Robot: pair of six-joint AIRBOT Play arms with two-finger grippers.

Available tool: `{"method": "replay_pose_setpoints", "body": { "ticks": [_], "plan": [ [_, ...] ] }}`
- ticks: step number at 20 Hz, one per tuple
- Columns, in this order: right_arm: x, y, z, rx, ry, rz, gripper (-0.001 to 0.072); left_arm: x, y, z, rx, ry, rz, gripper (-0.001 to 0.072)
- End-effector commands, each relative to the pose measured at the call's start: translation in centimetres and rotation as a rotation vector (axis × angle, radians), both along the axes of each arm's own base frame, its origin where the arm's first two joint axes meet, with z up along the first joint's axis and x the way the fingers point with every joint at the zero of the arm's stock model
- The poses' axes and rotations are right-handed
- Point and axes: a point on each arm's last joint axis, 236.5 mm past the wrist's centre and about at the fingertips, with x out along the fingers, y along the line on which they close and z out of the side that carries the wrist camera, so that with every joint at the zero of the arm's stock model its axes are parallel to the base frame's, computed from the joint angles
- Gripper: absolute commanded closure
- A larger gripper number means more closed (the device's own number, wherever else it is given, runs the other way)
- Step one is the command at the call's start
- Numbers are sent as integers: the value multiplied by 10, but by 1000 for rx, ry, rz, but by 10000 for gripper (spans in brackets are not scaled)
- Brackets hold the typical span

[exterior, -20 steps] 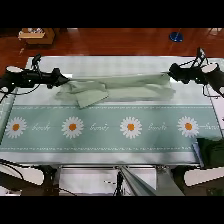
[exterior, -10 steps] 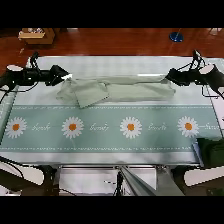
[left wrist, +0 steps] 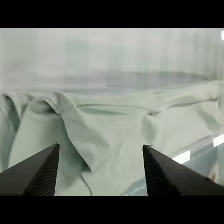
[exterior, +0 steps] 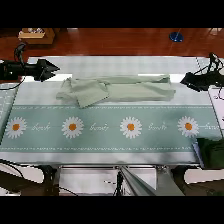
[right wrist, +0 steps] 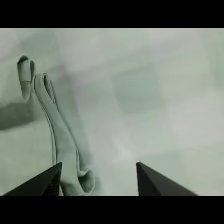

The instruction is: Fold the shirts.

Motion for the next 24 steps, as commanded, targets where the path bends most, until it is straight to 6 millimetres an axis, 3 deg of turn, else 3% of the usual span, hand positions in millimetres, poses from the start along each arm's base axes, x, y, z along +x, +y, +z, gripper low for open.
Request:
{"method": "replay_pose_setpoints", "body": {
  "ticks": [1, 6, 7, 8, 10, 11, 14, 17, 19, 24],
  "plan": [
    [0, 21, -11, 232, 24, -50, 142, -14, -8, 4, -20, 25, -61, 121],
    [10, 72, -42, 384, 73, -42, 151, -15, -16, 4, -22, 28, -80, 121],
    [10, 83, -47, 393, 86, -27, 192, -16, -18, 4, -22, 28, -83, 121],
    [11, 93, -51, 392, 95, -9, 328, -16, -20, 4, -22, 28, -87, 121],
    [17, 102, -46, 382, 70, -2, 685, -18, -22, 5, -25, 31, -97, 123],
    [21, 103, -37, 384, 44, 5, 687, -20, -24, 6, -29, 36, -105, 189],
    [27, 84, 15, 335, -79, 26, 688, -34, -33, 13, -55, 55, -163, 683],
    [23, 66, 85, 290, -209, 22, 688, -48, -58, 32, -92, 50, -241, 680],
    [11, 63, 126, 266, -271, 40, 688, -54, -85, 44, -95, 51, -274, 680],
    [-32, 80, 181, 191, -303, 154, 688, -78, -200, 70, -178, 40, -425, 679]
  ]
}}
